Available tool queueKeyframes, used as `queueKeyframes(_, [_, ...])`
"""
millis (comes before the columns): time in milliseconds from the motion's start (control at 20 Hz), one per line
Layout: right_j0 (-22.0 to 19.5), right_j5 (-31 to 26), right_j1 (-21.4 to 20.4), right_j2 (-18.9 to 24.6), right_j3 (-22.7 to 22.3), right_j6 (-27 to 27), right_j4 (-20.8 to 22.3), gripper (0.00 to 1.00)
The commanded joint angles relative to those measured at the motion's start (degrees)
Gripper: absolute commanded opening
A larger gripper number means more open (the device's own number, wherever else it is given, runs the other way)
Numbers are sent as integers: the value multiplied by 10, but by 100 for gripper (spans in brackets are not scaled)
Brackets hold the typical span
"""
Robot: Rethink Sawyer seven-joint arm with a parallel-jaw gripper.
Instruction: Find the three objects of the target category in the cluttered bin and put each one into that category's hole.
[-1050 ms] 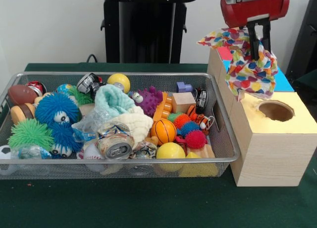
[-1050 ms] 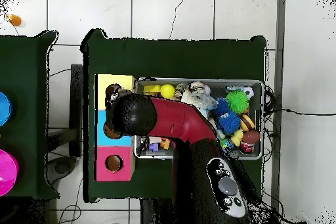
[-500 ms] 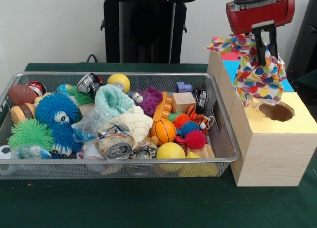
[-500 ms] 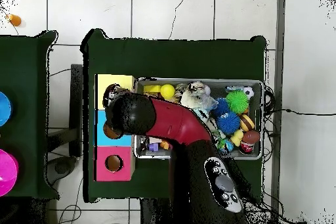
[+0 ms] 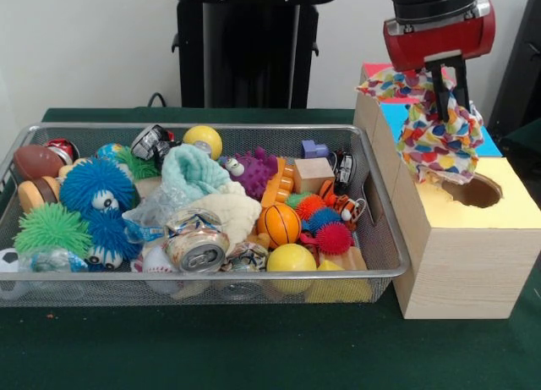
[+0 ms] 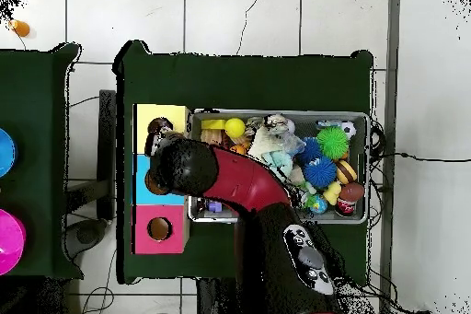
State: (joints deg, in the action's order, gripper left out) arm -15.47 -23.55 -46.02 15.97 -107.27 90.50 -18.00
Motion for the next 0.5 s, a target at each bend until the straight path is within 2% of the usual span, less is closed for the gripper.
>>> queueKeyframes(50, [1, 48, 27, 24, -54, 159, -50, 0])
queueKeyframes(300, [36, 58, 37, -1, -38, 171, -60, 0])
queueKeyframes(500, [49, 65, 41, 0, -30, 178, -76, 0])
